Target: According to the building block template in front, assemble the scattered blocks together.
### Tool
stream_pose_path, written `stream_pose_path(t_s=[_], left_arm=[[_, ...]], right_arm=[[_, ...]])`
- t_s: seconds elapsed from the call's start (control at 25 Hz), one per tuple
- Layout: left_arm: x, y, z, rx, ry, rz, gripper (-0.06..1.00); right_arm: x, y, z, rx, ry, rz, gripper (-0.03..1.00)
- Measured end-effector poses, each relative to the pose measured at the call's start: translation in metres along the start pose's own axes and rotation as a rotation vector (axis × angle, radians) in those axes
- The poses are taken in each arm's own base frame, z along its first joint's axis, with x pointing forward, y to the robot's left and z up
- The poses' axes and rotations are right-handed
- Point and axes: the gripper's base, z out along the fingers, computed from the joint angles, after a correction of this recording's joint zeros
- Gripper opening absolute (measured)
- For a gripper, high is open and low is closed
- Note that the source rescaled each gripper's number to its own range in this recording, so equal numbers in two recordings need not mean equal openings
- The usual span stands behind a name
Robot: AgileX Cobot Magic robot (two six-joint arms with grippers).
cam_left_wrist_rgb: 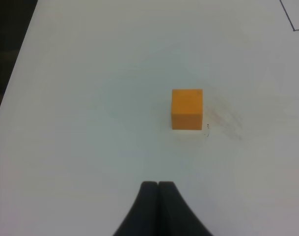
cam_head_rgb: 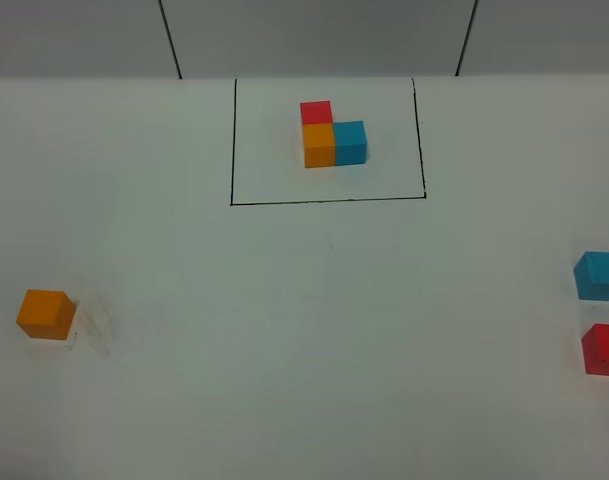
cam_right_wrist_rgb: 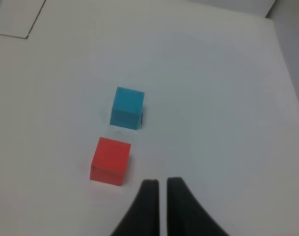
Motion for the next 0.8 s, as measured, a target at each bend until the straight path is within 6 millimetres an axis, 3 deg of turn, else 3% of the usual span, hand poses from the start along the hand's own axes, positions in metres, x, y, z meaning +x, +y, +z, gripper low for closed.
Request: stream_pose_path(t_s=[0.8], left_arm=[[0.0000,0.0000,0.0000,0.000,0.000,0.000,0.00]], right_arm=[[0.0000,0.0000,0.0000,0.000,0.000,0.000,0.01]])
